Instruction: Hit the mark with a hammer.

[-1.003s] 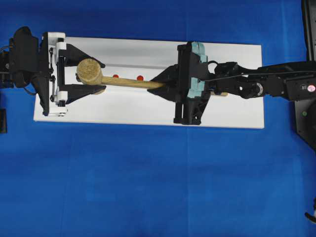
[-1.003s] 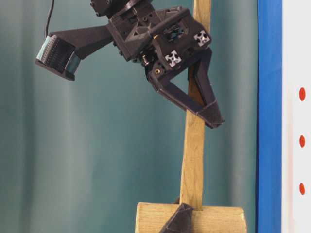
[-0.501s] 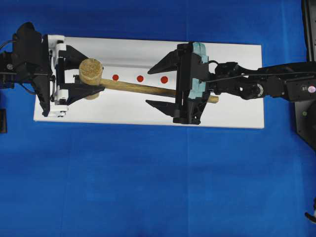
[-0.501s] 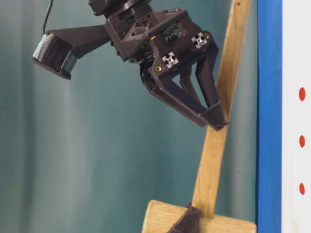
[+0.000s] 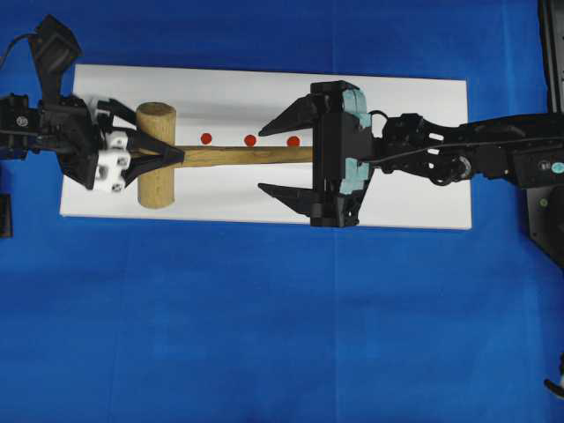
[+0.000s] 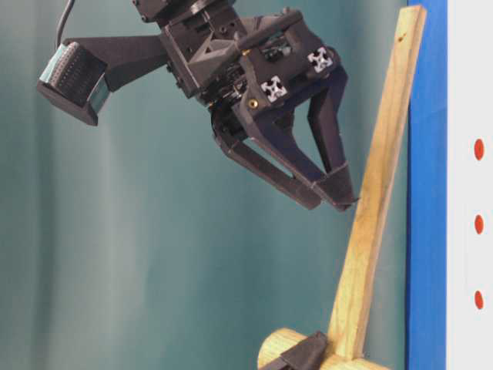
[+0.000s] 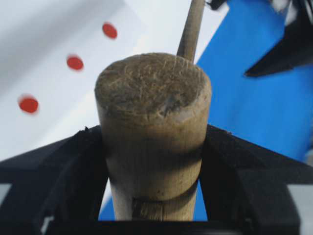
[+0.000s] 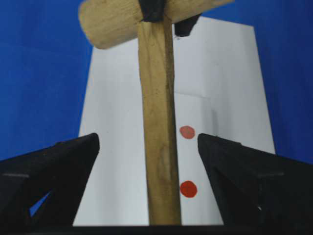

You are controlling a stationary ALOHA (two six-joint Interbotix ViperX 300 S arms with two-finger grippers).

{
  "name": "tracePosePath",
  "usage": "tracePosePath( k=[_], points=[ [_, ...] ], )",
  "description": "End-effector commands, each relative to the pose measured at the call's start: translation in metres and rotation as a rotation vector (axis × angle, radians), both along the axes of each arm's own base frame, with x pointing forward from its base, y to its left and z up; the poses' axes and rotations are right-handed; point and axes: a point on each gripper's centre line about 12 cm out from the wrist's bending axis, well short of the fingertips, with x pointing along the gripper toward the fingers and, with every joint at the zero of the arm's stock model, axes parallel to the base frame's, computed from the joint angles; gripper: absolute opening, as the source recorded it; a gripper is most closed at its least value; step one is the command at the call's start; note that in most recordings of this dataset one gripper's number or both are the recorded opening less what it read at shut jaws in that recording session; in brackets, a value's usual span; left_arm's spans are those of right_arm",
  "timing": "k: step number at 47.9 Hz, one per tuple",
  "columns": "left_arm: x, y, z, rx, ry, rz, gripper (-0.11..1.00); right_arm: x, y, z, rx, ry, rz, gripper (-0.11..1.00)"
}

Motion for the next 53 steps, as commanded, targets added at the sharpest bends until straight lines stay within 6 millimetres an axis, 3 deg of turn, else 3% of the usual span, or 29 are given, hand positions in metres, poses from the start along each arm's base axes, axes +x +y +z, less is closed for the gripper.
tracePosePath(
  k=[1, 14, 37, 39, 50, 53],
  points=[
    [0.004, -0.001, 0.021, -0.097, -0.08, 0.039, 0.46, 0.003, 0.0, 0.019, -0.014, -0.054, 0.002, 0.89],
    [-0.005, -0.008, 0.028, -0.287, -0.128, 0.09, 0.46, 0.004, 0.001, 0.014, -0.037, -0.039, 0.019, 0.89],
    [-0.006, -0.02, 0.028, -0.296, -0.111, 0.051, 0.46, 0.013, 0.0, -0.005, -0.063, 0.006, 0.031, 0.84],
    [-0.005, -0.02, 0.029, -0.296, -0.115, 0.051, 0.46, 0.013, 0.0, -0.006, -0.062, 0.01, 0.032, 0.78],
    [-0.006, -0.023, 0.031, -0.286, -0.12, 0.035, 0.46, 0.012, 0.0, -0.01, -0.065, 0.025, 0.038, 0.12],
    [-0.006, -0.024, 0.031, -0.289, -0.117, 0.033, 0.46, 0.012, 0.0, -0.01, -0.067, 0.024, 0.039, 0.06]
  ],
)
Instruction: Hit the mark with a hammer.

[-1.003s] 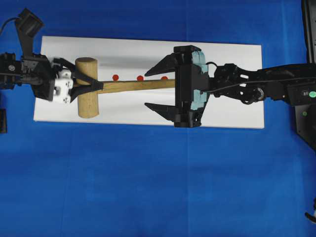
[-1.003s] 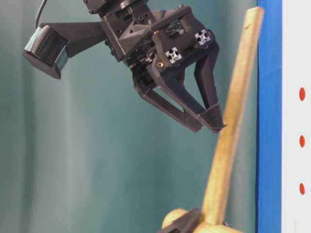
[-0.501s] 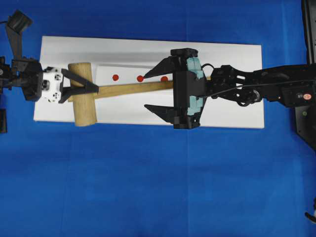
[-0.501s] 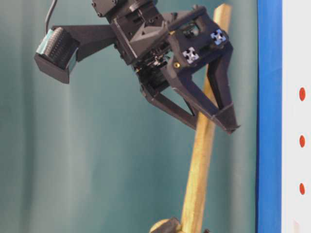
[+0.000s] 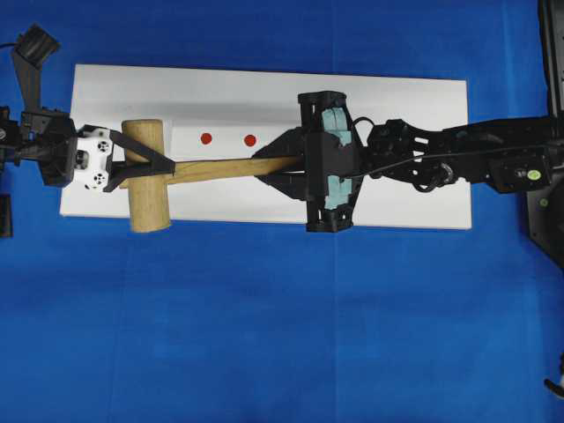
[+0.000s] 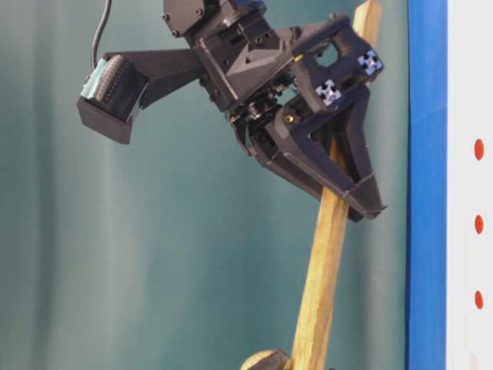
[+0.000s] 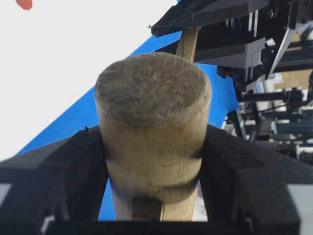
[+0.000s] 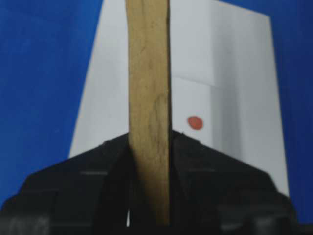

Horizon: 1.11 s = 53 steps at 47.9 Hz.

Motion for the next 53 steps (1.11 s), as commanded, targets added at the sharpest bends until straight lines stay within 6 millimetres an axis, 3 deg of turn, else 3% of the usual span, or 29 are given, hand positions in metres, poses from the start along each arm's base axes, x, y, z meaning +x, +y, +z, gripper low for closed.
tracePosePath(
  k=[1, 29, 36, 39, 53],
  points=[
    [0.003, -0.002, 0.012, 0.002, -0.038, -0.007, 0.46, 0.004, -0.001, 0.012, -0.006, -0.034, 0.001, 0.06],
    [0.002, 0.006, 0.016, 0.018, -0.05, 0.015, 0.47, 0.004, 0.004, 0.011, -0.007, -0.026, 0.019, 0.06],
    [0.002, 0.005, 0.016, 0.019, -0.048, 0.012, 0.82, 0.004, 0.004, 0.012, -0.005, -0.029, 0.018, 0.06],
    [0.002, 0.005, 0.016, 0.016, -0.049, 0.011, 0.91, 0.004, 0.004, 0.012, -0.005, -0.029, 0.016, 0.06],
    [-0.007, 0.004, 0.016, 0.003, -0.044, 0.014, 0.9, -0.004, 0.005, 0.014, 0.009, -0.034, 0.011, 0.06]
  ],
)
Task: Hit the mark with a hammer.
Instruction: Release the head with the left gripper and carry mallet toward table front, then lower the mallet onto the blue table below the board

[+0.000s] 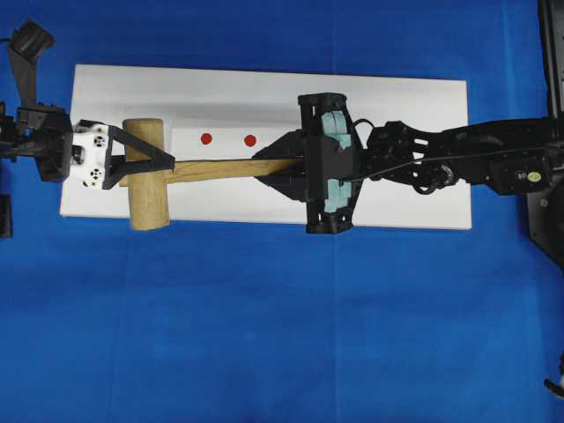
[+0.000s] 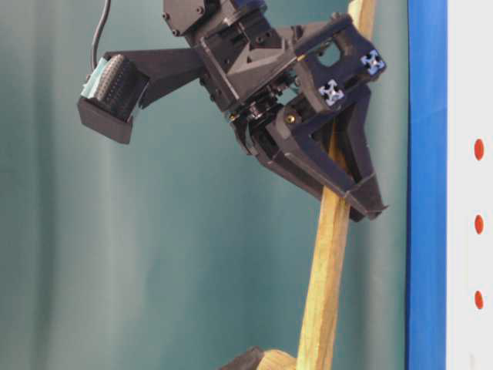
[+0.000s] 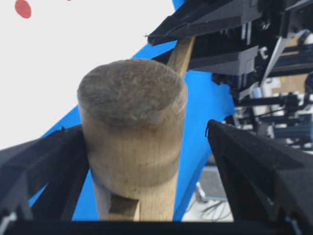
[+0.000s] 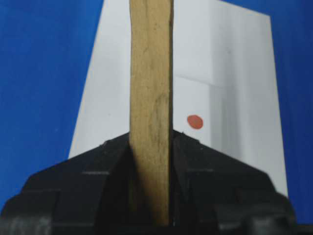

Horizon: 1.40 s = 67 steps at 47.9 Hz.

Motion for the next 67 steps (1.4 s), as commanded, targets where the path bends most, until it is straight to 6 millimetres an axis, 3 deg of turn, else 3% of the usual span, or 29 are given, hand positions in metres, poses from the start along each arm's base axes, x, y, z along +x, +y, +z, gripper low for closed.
tracePosePath(
  k=[1, 21, 29, 41, 52, 67],
  points=[
    [-0.004, 0.0, 0.01, 0.0, -0.029, 0.0, 0.9, -0.005, 0.001, 0.017, 0.002, -0.044, -0.001, 0.06],
    [-0.045, -0.002, 0.017, 0.0, -0.025, -0.003, 0.9, -0.045, 0.004, 0.025, 0.031, -0.065, -0.011, 0.06],
    [-0.056, -0.003, 0.018, -0.001, -0.003, -0.002, 0.9, -0.049, 0.005, 0.025, 0.046, -0.066, -0.02, 0.06],
    [-0.056, -0.001, 0.016, 0.009, 0.011, 0.0, 0.9, -0.048, 0.009, 0.026, 0.063, -0.07, -0.018, 0.06],
    [-0.055, 0.006, 0.014, 0.135, 0.029, -0.014, 0.89, -0.043, 0.041, 0.024, 0.143, -0.075, 0.01, 0.06],
    [-0.051, 0.011, 0.009, 0.546, 0.07, -0.155, 0.89, -0.026, 0.094, 0.013, 0.263, -0.075, 0.015, 0.06]
  ],
)
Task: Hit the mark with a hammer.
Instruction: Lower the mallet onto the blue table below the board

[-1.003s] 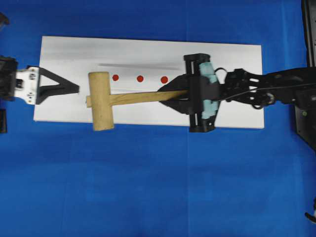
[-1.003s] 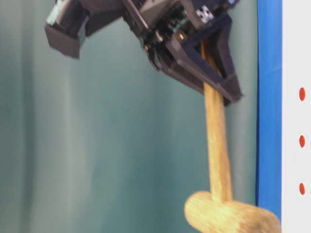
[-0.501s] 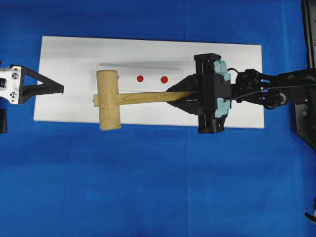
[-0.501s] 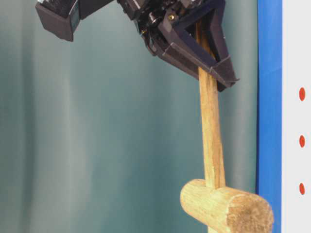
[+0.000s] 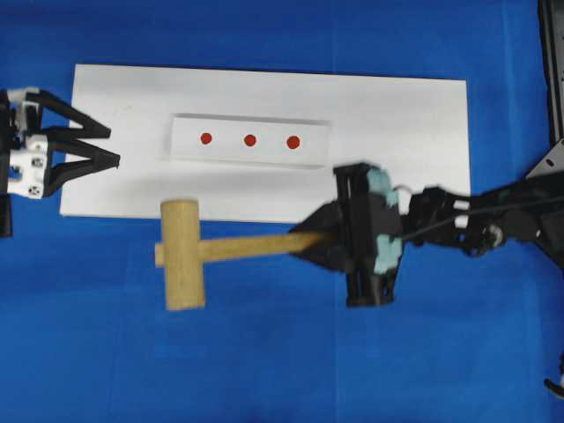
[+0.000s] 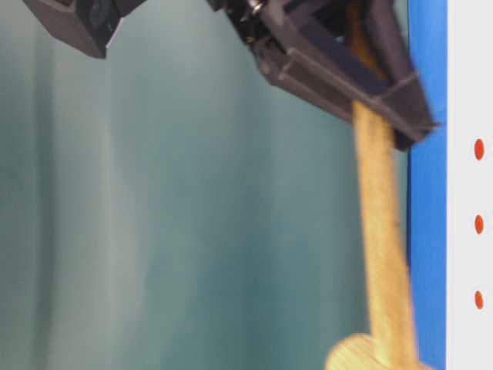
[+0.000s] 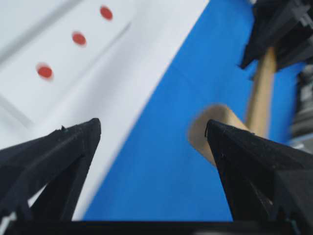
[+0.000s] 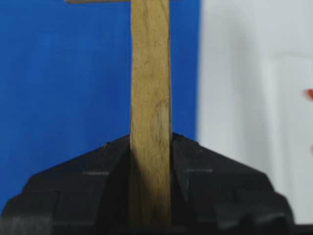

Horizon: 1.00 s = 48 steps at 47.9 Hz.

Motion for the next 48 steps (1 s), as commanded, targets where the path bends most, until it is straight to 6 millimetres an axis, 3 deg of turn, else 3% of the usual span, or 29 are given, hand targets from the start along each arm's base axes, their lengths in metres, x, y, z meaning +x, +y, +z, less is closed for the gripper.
tracePosePath(
  k=[1, 18, 29, 48],
  points=[
    [0.002, 0.003, 0.003, 0.09, -0.006, -0.026, 0.89, 0.011, 0.014, 0.014, 0.029, -0.063, -0.02, 0.06],
    [0.003, 0.003, 0.01, 0.4, -0.046, -0.132, 0.89, 0.023, 0.046, 0.002, 0.064, -0.062, -0.039, 0.06],
    [0.003, 0.004, 0.011, 0.407, -0.054, -0.131, 0.89, 0.027, 0.048, -0.011, 0.056, -0.033, -0.038, 0.06],
    [0.002, 0.004, 0.009, 0.407, -0.051, -0.131, 0.89, 0.031, 0.052, -0.062, 0.031, 0.093, -0.037, 0.06]
  ],
)
